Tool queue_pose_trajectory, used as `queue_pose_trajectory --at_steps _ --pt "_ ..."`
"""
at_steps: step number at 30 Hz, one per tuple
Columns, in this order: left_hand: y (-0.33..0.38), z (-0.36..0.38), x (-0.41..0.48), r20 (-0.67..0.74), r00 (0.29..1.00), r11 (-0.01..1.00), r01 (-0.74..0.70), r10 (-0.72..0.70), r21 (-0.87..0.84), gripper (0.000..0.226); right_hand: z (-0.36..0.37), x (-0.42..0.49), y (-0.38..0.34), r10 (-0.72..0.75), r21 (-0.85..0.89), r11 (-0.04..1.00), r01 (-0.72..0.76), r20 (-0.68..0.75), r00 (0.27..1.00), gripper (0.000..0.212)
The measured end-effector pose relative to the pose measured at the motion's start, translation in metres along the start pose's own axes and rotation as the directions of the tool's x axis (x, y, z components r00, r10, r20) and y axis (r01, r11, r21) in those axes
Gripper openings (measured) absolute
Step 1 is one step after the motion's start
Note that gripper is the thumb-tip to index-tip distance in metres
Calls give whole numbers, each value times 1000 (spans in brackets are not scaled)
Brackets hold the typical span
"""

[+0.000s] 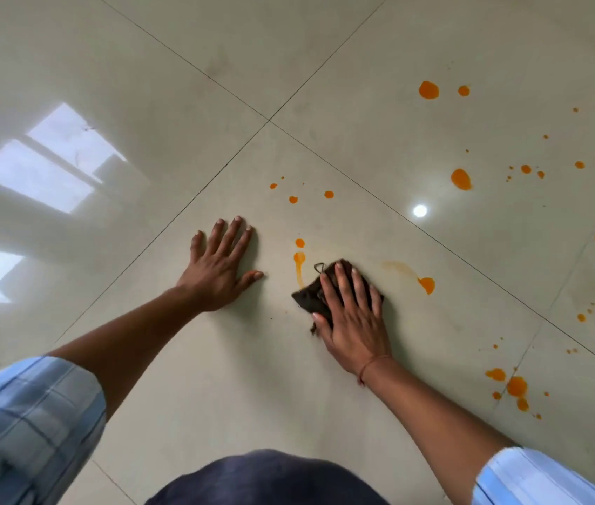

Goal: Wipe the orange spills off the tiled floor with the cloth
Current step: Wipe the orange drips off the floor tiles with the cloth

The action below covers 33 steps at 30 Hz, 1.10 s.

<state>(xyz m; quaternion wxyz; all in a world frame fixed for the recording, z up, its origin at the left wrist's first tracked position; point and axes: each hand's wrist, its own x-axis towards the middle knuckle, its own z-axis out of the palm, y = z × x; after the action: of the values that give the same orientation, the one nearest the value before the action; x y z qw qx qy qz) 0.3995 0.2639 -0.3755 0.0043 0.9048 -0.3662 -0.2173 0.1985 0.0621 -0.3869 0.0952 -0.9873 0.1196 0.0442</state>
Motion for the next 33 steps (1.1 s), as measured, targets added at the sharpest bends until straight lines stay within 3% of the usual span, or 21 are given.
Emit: queue_pose_trajectory --at_steps 6,11,15,20,21,24,27,31,33 --pt "-10 7 3 -75 997 994 -40 32 -100 75 -6 114 -23 268 21 963 -267 -43 963 66" --pt "-23 7 2 -146 987 967 -102 69 -235 63 2 42 -59 -58 -49 997 61 54 997 68" --pt "-23 5 2 -136 987 952 -117 81 -283 58 -5 16 -29 -117 -82 988 128 120 986 68" --pt "-27 7 5 -174 981 936 -137 83 -324 55 -1 90 -66 165 -19 986 -165 2 986 68" --pt "-28 8 6 -194 978 928 -140 76 -346 55 3 93 -81 147 6 989 -147 -12 989 68" --pt "-26 7 4 -219 976 907 -108 18 -406 61 13 31 -103 -122 -23 992 123 66 990 70" --pt "-21 3 1 -210 978 928 -88 10 -363 62 7 6 -59 -233 -29 971 236 84 969 72" --pt "-26 4 2 -213 976 960 -93 36 -265 57 -3 83 -49 175 -53 983 -175 0 985 75" --pt "-32 3 4 -230 973 970 -87 33 -228 55 3 79 -85 94 -18 995 -94 3 996 76"
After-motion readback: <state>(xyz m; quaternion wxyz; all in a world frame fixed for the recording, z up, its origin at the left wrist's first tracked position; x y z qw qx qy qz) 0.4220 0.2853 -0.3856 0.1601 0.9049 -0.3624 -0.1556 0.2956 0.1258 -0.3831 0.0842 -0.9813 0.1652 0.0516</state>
